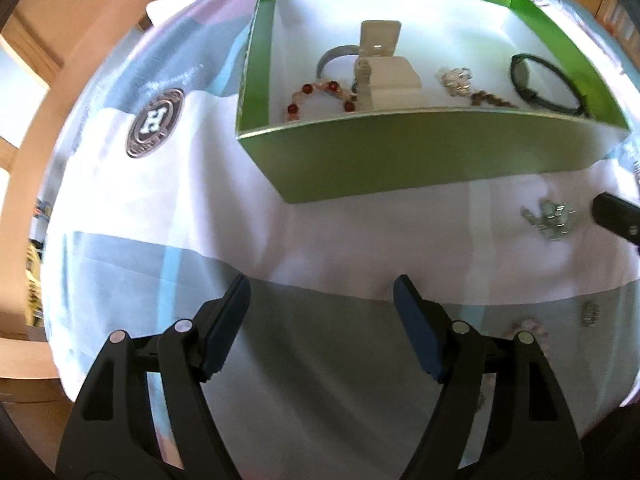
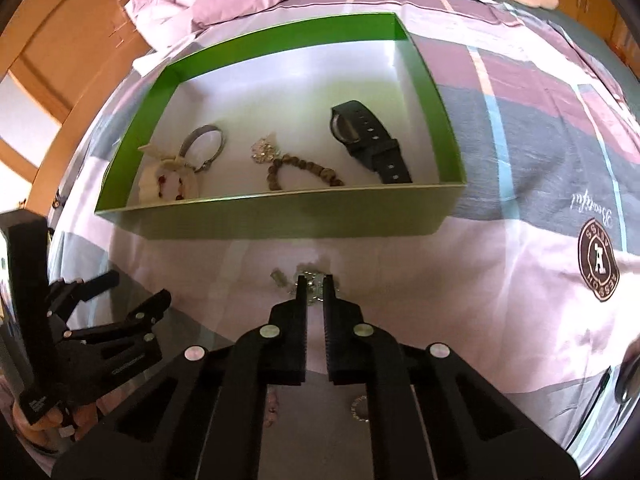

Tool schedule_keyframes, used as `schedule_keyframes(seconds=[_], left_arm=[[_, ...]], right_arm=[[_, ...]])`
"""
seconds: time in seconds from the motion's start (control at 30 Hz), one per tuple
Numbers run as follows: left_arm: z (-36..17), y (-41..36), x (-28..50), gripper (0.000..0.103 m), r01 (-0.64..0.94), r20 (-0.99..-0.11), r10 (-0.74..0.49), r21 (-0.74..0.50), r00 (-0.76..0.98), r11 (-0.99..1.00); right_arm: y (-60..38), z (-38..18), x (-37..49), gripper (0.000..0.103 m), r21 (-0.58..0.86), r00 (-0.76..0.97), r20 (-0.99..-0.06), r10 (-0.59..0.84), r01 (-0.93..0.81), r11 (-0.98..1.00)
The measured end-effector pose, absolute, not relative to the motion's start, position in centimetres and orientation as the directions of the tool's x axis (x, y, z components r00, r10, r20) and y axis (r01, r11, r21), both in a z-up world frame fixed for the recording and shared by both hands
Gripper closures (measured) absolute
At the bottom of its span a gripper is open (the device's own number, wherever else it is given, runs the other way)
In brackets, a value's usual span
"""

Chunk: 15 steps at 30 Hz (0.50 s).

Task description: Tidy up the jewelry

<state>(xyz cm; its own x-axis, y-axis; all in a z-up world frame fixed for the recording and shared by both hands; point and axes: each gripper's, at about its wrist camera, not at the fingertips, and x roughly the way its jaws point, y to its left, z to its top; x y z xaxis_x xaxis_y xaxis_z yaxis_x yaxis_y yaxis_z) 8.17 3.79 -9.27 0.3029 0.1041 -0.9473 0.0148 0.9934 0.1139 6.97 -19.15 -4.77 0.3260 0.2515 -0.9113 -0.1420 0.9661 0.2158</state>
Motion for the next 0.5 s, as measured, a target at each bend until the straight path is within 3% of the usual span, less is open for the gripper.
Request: schedule_keyframes(seconds=[0.1,0.23,0.4,0.5], left_arm=[[-9.1,3.0,7.9,0.029,0.069,-0.953,0.026,0.049,0.303,0.996],[-8.9,0.4,6.3,0.029,0.191,-0.950,-0.048,0.013,0.308,0.981],[-9.8,-3.0,4.7,0.029,0.319,-0.941,0.028,0.142,0.336,0.937],[-10.5,-3.1,4.9,0.042,0.323,-0.942,0.046,0.159,0.332,0.933]], right_arm=[[-19.1,-5.2,7.2,0.095,0.208,0.314,-0.919,0.237,-0.124,0.970],[-20.0,-5.1,7.4,0.080,0.218,0.315,-0.920,0.233,-0.085,0.972],[-19.9,-5.2,7.4,0.069,0.214,0.313,-0.922,0.228,-0.081,0.974],[-19.6,-5.3,7.3,0.068,0.209,0.310,-0.923,0.228,-0.094,0.973]])
